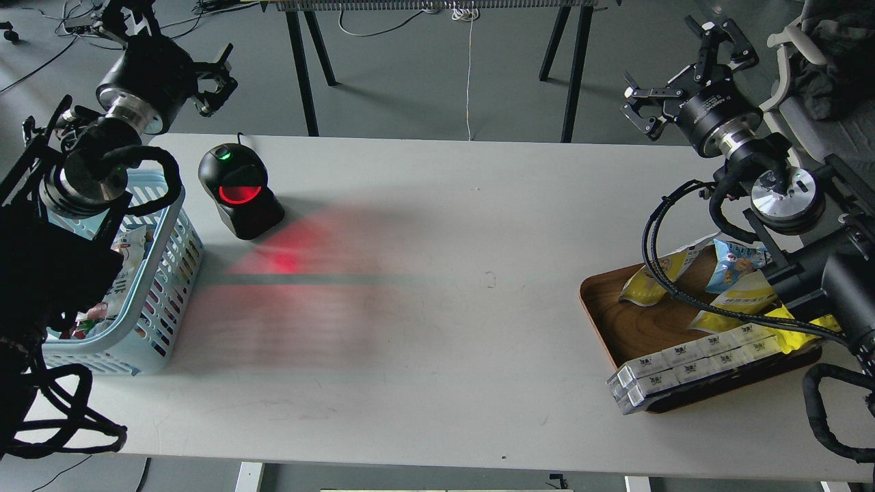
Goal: Scan snack and place in basket
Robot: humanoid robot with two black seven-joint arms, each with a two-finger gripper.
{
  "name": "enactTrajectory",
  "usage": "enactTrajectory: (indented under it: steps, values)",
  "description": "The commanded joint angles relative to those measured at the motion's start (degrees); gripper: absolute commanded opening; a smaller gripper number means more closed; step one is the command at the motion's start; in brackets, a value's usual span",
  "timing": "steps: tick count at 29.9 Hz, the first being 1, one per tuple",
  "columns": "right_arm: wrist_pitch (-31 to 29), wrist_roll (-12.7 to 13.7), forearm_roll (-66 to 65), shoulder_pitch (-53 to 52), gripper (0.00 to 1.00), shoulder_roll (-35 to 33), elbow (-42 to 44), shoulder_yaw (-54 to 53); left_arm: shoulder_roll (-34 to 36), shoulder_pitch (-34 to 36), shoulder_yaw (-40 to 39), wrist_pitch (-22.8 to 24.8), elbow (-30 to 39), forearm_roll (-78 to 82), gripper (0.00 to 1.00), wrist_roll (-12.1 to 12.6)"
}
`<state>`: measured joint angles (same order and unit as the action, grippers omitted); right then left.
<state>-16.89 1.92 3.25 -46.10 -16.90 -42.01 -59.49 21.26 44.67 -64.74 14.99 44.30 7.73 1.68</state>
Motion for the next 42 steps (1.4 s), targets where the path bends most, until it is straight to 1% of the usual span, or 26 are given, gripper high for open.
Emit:
enactTrajectory:
  steps: [1,10,12,15,27,30,33,37,42]
  values:
    - [0.0,-0.1,0.0,0.0,0.99,0.4,0.0,0.0,0.0,0.0,0.1,-0.7,0.0,0.3,1.00,0.3]
    - [-0.2,0.0,0.1,0.0,0.99,0.6,1.0,0.0,0.0,0.2,-0.3,-0.7,0.0,0.2,1.00,0.3]
    - [-0.3,0.0,0.1,0.2,0.99,0.6,1.0,0.1,0.0,0.3,-0.6,-0.6,0.0,0.3,1.00,-0.1]
    - [-0.8,0.0,0.0,0.3,0.99,0.3,1.0,0.8,-0.1,0.4,-0.7,0.1,-0.1,0.2,1.00,-0.3]
    - [-0.7,0.3,-0.1,-0.6,0.99,-1.0,-0.5,4.1,0.5,1.5,-0.6,0.0,-0.4,0.3,1.00,-0.2]
    - [-0.3,0.5,0.0,-2.5,0.99,-3.9,-1.6,7.8,1.2,1.5,-0.2,-0.3,-0.3,0.2,1.00,0.6]
    - [0.2,0.7,0.0,-4.7,0.99,-6.9,-3.2,11.5,1.4,1.6,0.0,-1.2,-0.3,0.4,1.00,0.5]
    - [0.3,0.9,0.1,-9.4,0.99,-10.5,-3.5,17.1,2.2,1.5,-0.1,-0.6,-0.1,0.3,1.00,-0.1]
    - [0.5,1.0,0.3,-19.1,0.99,-15.3,-4.5,29.6,2.1,1.7,-0.6,-0.4,0.0,0.3,1.00,-0.3]
